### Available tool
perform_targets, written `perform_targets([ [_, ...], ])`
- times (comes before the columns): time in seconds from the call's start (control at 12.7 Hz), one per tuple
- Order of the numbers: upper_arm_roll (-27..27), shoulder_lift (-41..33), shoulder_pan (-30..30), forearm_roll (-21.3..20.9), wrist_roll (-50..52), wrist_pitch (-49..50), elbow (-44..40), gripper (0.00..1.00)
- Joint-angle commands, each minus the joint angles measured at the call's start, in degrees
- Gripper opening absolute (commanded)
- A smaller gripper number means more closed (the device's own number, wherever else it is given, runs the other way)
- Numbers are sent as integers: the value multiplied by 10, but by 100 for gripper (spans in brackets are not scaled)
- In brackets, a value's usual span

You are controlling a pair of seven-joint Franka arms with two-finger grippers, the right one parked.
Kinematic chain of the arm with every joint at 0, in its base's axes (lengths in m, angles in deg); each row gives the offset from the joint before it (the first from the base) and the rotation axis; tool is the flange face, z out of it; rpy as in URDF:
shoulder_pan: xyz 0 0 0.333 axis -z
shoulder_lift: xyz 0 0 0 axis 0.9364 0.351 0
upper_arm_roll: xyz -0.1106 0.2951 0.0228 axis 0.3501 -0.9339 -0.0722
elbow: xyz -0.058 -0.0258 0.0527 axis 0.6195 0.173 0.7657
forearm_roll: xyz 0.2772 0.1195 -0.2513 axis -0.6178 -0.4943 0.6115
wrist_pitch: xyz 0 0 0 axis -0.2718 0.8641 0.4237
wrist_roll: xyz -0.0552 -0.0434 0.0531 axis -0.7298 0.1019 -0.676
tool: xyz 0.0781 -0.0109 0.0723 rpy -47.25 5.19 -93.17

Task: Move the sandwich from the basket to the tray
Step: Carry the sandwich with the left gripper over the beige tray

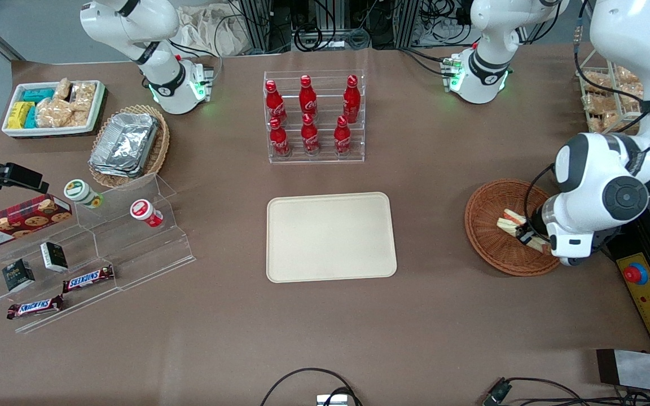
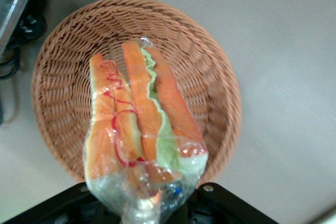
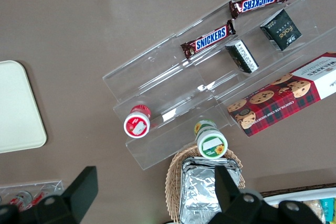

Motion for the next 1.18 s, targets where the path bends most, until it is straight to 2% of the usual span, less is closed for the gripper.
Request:
perform_targets([
  [0.0,56,-1,5,-12,1,83,-82,0],
  [0.24,149,20,9,-11,-14,66,-93,0],
  [0.32,164,38,21,-11,-17,52,-98,0],
  [0.47,170,87,83,-28,-83,21,-107,0],
  [0.63,169,145,122,-66,-91,-28,-105,0],
  [0.87,167,205,176,-81,-88,-69,-102,0],
  [1.11,165,239,190,-100,-86,-97,-105,0],
])
